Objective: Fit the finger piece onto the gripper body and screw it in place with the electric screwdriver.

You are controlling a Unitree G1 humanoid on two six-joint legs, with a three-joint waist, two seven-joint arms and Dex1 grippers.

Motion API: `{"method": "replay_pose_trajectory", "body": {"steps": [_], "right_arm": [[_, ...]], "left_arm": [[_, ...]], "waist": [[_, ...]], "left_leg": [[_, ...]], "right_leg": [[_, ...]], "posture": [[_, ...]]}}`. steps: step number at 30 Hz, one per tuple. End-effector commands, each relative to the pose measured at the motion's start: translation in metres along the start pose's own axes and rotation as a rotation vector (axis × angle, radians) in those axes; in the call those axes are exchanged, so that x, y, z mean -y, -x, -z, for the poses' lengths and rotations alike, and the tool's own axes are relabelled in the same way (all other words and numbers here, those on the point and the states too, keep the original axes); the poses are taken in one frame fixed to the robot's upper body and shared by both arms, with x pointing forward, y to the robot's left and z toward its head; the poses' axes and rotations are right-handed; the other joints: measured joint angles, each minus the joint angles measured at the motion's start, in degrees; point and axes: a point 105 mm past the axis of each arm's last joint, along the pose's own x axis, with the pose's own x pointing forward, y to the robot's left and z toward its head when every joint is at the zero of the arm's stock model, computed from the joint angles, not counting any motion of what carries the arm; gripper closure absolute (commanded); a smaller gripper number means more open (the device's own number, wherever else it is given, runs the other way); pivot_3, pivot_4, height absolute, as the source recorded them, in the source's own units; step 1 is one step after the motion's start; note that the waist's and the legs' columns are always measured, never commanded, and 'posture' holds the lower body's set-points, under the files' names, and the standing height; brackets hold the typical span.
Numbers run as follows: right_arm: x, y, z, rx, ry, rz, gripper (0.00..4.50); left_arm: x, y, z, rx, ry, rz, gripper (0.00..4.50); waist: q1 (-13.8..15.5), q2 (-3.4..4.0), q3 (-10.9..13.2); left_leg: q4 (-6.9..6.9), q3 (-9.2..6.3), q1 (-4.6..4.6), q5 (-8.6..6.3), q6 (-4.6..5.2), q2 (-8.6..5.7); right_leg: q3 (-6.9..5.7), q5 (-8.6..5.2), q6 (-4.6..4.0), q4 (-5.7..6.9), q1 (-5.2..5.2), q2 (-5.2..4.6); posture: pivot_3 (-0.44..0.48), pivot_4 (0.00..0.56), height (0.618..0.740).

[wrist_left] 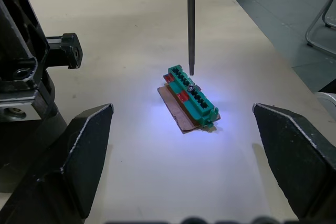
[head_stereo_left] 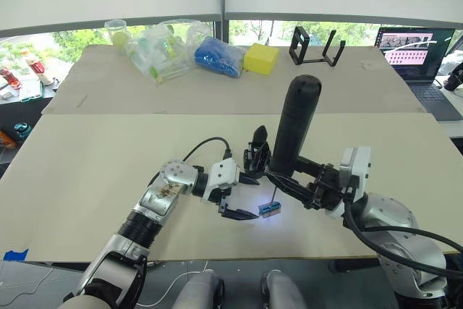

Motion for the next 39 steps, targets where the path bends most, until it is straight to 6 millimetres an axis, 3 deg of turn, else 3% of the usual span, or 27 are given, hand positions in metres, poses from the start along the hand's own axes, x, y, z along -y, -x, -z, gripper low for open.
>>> {"method": "replay_pose_trajectory", "body": {"steps": [1,39], "right_arm": [[-0.0025,-0.0037,-0.0183,0.064,0.069,-0.011,2.6],[-0.0035,-0.0019,-0.0096,0.028,0.069,-0.015,2.6]], "left_arm": [[0.0026,-0.0012,-0.0091,0.024,-0.033,0.014,0.0],[0.0051,-0.0019,-0.0096,0.022,-0.033,0.028,0.0]], "waist": [[0.03,0.0,0.0],[-0.01,0.0,0.0]], "left_leg": [[0.0,0.0,0.0,0.0,0.0,0.0],[0.0,-0.01,0.0,0.0,0.0,0.0]], "right_leg": [[0.0,0.0,0.0,0.0,0.0,0.0],[-0.01,0.0,0.0,0.0,0.0,0.01]], "posture": [[0.0,0.15,0.74],[0.0,0.15,0.74]]}}
